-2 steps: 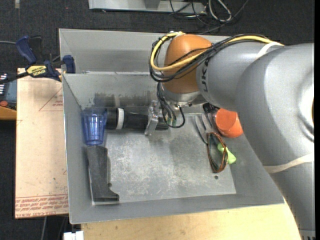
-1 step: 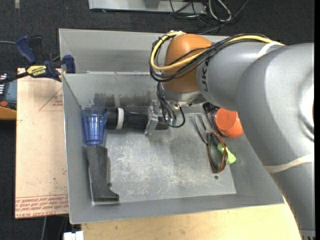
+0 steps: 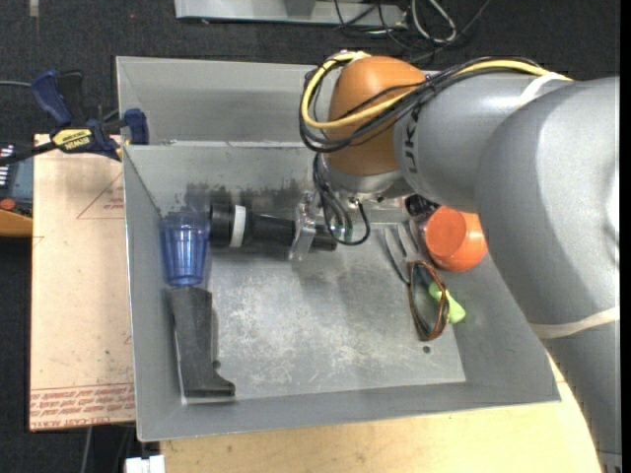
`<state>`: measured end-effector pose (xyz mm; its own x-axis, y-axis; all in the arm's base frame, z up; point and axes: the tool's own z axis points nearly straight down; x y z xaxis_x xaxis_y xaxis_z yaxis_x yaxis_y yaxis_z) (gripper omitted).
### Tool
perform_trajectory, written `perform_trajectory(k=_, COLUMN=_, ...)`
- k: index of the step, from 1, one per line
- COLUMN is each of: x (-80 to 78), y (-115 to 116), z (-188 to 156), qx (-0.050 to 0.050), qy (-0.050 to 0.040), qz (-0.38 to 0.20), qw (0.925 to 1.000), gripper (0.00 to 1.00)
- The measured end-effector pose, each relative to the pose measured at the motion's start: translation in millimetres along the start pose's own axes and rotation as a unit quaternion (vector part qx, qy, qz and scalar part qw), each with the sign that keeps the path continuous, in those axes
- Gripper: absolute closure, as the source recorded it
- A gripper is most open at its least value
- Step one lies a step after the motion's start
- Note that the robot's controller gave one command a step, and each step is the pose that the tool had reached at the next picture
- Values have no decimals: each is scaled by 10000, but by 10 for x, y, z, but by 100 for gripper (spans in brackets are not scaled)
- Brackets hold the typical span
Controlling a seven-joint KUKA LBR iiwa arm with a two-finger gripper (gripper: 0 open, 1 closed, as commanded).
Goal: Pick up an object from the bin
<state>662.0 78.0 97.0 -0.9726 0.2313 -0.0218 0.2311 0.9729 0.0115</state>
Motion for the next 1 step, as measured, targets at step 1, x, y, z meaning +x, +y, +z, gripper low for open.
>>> perform_trajectory(k=1, x=2, y=1, z=-160, qx=-1, qy=6, qz=-2, qw=10000, gripper=100)
